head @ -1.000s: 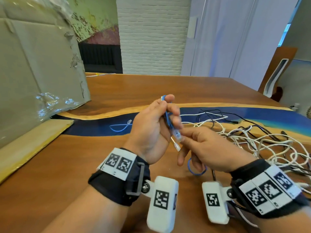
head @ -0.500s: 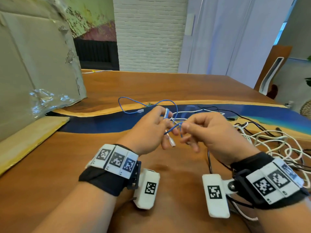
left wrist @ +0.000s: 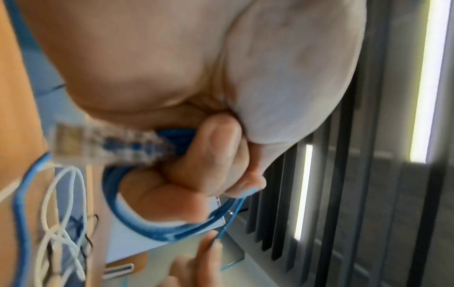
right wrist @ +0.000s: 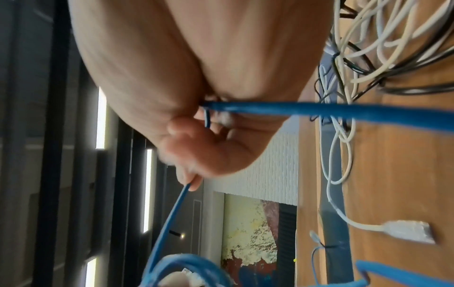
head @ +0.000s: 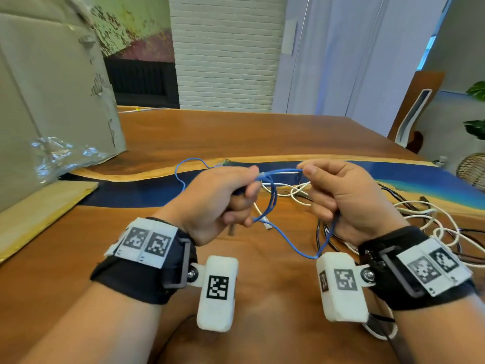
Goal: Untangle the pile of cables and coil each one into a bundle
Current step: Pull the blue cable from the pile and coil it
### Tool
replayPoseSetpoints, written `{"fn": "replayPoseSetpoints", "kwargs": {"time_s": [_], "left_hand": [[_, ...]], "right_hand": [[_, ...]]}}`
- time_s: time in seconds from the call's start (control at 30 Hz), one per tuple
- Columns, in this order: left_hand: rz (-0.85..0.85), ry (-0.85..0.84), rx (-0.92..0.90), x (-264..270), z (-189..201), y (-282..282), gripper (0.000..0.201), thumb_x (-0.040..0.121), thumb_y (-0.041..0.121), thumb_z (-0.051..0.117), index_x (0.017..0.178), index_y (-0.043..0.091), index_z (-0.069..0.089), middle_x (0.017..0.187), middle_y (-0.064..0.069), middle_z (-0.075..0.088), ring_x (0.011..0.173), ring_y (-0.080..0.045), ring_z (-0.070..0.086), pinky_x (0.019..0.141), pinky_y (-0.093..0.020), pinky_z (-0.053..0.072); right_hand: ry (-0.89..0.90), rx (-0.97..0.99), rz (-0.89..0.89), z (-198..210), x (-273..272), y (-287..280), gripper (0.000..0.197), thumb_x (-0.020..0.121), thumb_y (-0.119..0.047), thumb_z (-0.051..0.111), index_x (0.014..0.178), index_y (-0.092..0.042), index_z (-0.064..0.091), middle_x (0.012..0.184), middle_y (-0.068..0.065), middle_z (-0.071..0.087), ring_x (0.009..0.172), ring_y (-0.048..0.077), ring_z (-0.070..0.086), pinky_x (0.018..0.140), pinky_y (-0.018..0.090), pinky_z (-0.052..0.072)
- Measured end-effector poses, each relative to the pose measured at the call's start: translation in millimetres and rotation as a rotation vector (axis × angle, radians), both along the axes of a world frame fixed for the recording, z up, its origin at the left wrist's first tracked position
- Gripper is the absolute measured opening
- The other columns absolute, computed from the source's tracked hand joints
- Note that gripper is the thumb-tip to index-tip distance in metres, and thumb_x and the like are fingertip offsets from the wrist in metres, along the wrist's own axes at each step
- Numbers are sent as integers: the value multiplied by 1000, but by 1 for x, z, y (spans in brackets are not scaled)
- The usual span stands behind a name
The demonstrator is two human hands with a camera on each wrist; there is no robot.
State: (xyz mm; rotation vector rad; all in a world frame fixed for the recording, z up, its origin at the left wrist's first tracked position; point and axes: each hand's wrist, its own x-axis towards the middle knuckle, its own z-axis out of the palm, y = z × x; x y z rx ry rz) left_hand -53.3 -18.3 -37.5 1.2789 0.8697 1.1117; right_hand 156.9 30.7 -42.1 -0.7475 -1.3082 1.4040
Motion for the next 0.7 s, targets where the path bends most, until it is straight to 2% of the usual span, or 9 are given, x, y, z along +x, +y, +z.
{"fn": "replayPoseSetpoints", "kwargs": {"time_s": [0.1,0.23,0.3,0.37,0.43,0.5,0.6,0.63,0.7], "left_hand": [[-24,-326,-2,-3,11,-4,36,103,31,39,78,14,59,56,7,10,42,-10,8,41,-21,33],[-33,-549,76,-6,19,-6,34,103,26,37,108,8,66,58,8,26,43,-10,9,39,-16,23],[20,-606,107,-1,16,-3,32,105,23,35,117,7,61,66,8,43,42,-9,17,42,-16,27],[103,-648,122,6,12,1,31,108,20,32,123,6,56,76,6,58,44,-5,37,52,-18,44],[166,-650,122,12,7,4,29,110,17,31,124,6,54,86,0,70,61,-11,64,75,-30,61],[193,-583,126,15,3,5,28,110,14,32,127,5,52,95,-4,74,86,-25,75,91,-42,60],[217,-397,127,17,1,5,28,110,12,32,131,5,50,103,-7,75,95,-31,75,89,-41,60],[218,-328,131,18,1,4,27,111,12,32,130,5,50,105,-7,75,94,-31,76,86,-40,61],[204,-207,163,19,0,3,26,111,11,31,129,4,49,107,-8,74,91,-31,76,82,-40,61]], "right_hand": [[-147,15,-35,-2,5,3,16,101,-8,57,103,-2,72,53,0,31,37,8,21,34,17,17],[-523,234,-102,-6,-1,1,19,102,-17,61,102,-17,81,50,-13,50,43,3,35,43,17,29],[-625,289,-14,-11,-12,-4,20,102,-17,61,103,-19,81,48,-13,46,47,6,35,50,20,29],[-733,337,64,-14,-24,-12,21,103,-18,60,105,-22,80,47,-14,47,48,4,36,52,21,29],[-842,420,118,-14,-33,-19,22,104,-18,58,106,-24,78,52,-19,55,49,1,47,54,17,37],[-909,445,152,-10,-35,-24,27,104,-22,56,88,-26,77,56,-9,61,49,3,49,61,29,48],[-985,461,160,-6,-31,-27,48,104,-31,57,60,-15,70,59,8,66,51,22,52,69,44,51],[-986,459,170,-5,-29,-27,50,103,-33,58,58,-14,69,57,8,65,52,26,53,66,44,51],[-967,441,196,-3,-26,-27,47,101,-33,63,57,-15,69,49,0,62,45,17,49,55,35,46]]}}
